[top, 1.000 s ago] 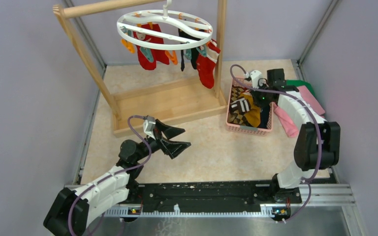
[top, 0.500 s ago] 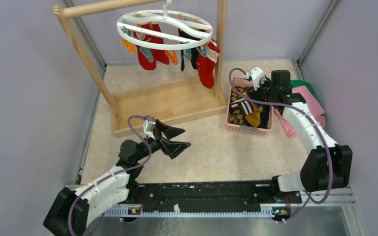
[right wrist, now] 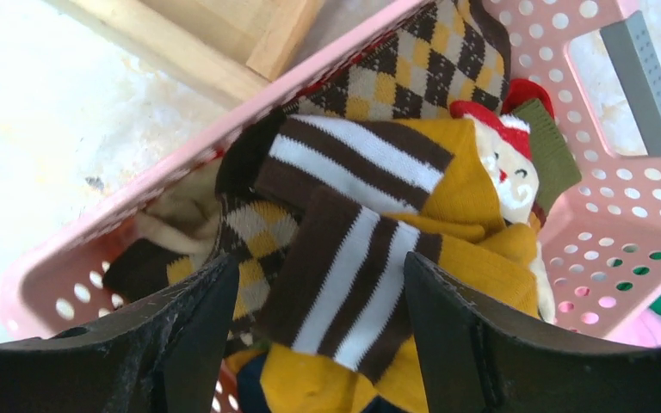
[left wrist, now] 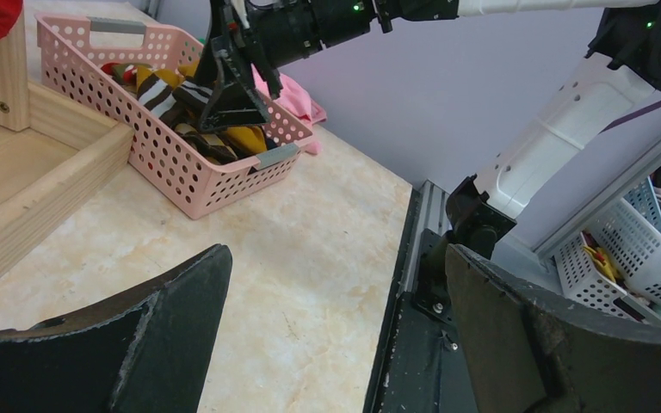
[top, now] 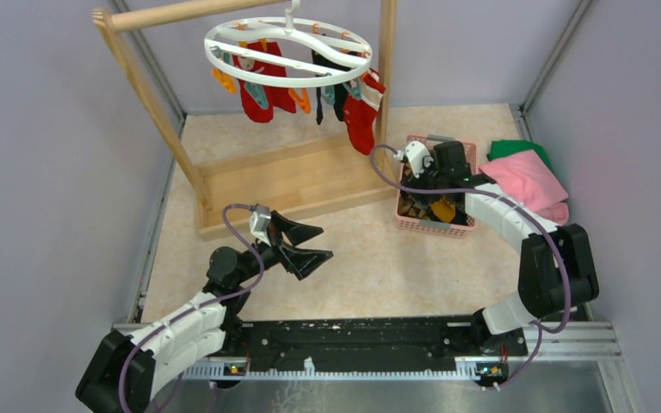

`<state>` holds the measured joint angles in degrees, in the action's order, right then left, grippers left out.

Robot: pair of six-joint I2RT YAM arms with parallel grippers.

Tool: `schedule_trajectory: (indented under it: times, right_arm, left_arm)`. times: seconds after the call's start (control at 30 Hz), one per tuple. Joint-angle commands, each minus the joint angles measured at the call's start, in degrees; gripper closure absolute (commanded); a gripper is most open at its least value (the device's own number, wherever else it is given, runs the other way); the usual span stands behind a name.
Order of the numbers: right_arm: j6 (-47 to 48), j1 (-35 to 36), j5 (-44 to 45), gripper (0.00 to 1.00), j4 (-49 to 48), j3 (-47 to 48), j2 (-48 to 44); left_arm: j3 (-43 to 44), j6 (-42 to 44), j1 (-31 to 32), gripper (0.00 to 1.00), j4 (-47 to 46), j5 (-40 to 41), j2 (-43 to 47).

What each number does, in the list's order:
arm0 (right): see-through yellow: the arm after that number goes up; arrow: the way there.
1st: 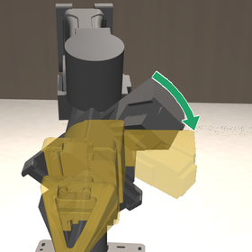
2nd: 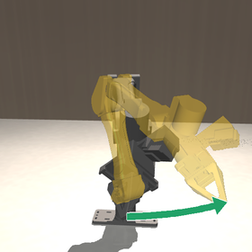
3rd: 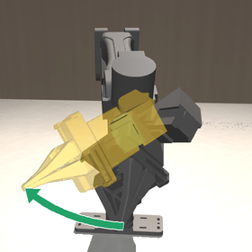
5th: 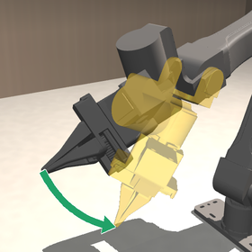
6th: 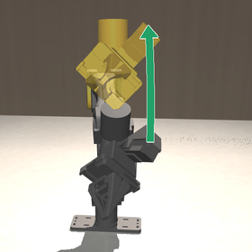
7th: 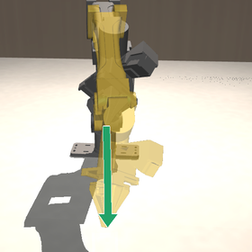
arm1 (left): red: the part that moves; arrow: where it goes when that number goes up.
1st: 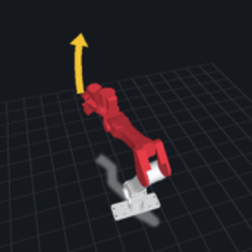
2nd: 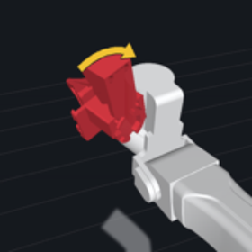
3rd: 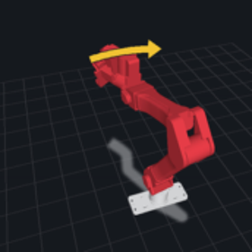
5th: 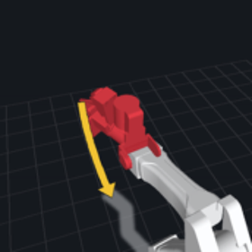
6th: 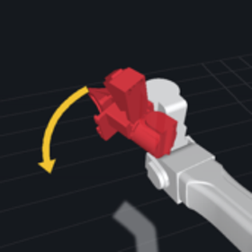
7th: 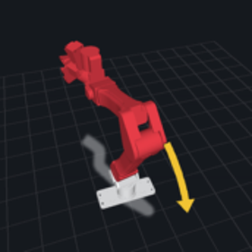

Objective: Clip the socks to the hanger
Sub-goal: Pick up the sock from the bin.

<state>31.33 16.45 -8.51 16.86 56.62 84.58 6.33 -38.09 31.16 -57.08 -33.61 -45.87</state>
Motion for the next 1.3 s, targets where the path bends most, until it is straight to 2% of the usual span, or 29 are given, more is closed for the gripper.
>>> schedule_trajectory:
  times: [0.0,0.1,0.27,0.33,0.47,0.57,0.7,0.93,1.27]
  right_arm:
    - [-2.87,3.43,10.52,0.31,-4.3,1.53,3.43]
    - [-3.19,3.5,11.61,0.43,-3.74,2.01,4.16]
    - [-3.69,3.42,11.67,0.71,-3.56,2.18,0.67]
    - [-3.97,3.42,11.43,0.76,-3.43,2.33,-0.82]
    - [-5.28,1.36,8.76,0.76,-1.84,3.36,-2.03]
    - [-6.68,-1.38,2.63,0.76,-0.04,4.23,-1.83]
    - [-7.25,-3.43,-2.34,0.7,2.27,5.11,-0.22]
    - [-7.14,-4.17,-2.34,0.6,3.26,5.99,1.28]
    - [-7.34,-6.45,-2.21,0.57,3.0,6.02,-1.92]
  left_arm:
    - [-0.63,-0.4,-0.05,0.0,-4.49,-0.23,0.5]
    - [-1.08,-0.51,-0.13,0.0,-4.45,0.15,0.97]
    - [-1.36,-0.43,-0.09,0.0,-3.74,0.38,1.82]
    - [-1.38,-0.48,-0.05,0.0,-3.53,0.29,2.0]
    - [-1.32,-0.41,-0.07,0.0,-3.06,0.32,2.44]
    - [-1.3,-0.51,-0.06,0.0,-2.96,0.29,2.54]
    - [-1.23,-0.77,-0.04,0.0,-3.12,0.25,2.36]
    - [-1.29,-1.01,-0.09,0.01,-3.21,0.05,2.44]
    - [-1.4,-0.88,-0.05,0.0,-3.13,-0.17,2.62]
